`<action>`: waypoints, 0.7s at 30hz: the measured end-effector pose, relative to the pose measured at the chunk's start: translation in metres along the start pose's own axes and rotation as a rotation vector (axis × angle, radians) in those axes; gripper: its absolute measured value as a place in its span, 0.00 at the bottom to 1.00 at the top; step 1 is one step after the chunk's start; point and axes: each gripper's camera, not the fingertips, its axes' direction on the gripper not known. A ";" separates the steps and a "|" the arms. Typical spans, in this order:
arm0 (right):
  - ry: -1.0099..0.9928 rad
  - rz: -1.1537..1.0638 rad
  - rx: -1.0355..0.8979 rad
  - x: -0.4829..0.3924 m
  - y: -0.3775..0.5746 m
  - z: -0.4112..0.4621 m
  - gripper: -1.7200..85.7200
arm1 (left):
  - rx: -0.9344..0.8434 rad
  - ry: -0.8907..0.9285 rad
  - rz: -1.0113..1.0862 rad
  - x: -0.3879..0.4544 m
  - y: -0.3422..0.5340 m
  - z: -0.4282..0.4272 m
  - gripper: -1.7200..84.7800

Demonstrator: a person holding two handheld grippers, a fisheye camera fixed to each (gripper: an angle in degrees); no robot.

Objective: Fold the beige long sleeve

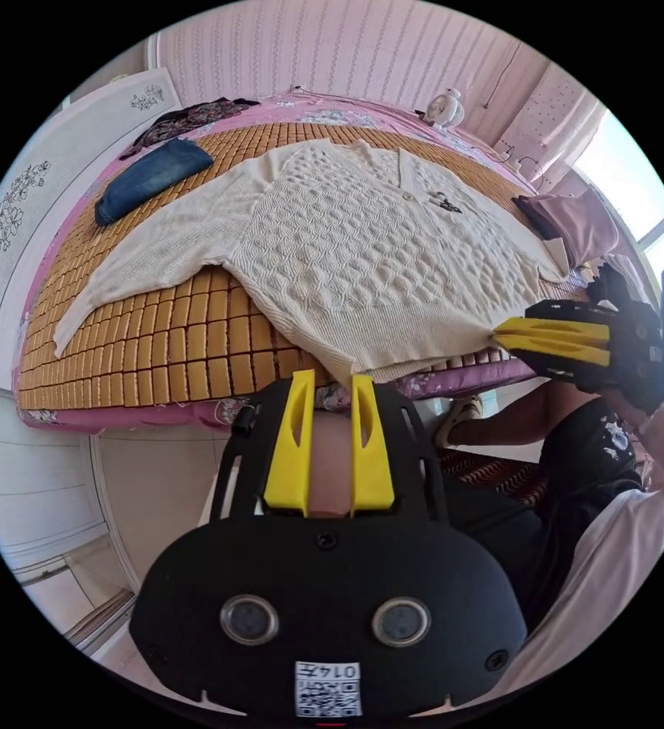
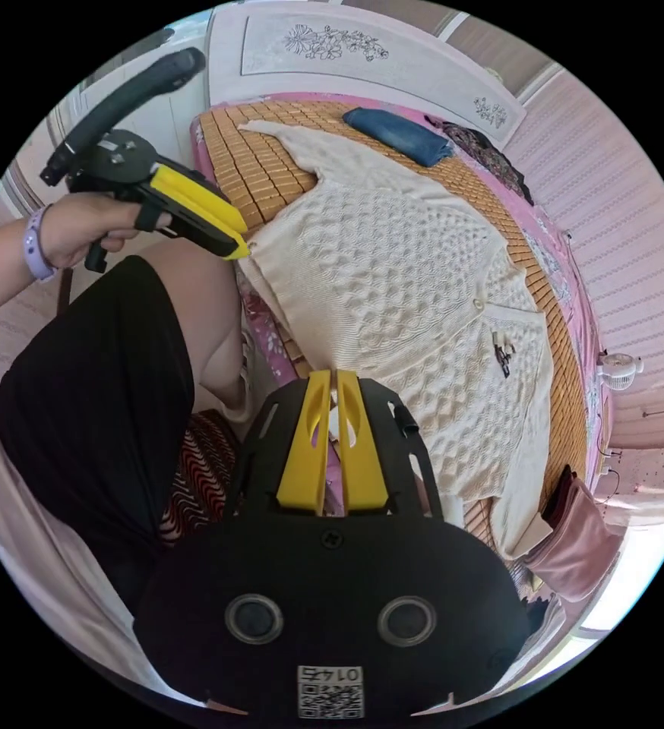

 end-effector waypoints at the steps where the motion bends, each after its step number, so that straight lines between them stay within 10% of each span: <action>1: 0.016 0.004 0.034 0.003 0.008 -0.010 0.02 | -0.011 -0.009 -0.003 0.000 -0.001 0.004 0.07; 21: -0.183 0.303 0.045 0.056 0.074 -0.001 0.07 | 0.008 0.041 -0.133 -0.030 0.005 0.064 0.06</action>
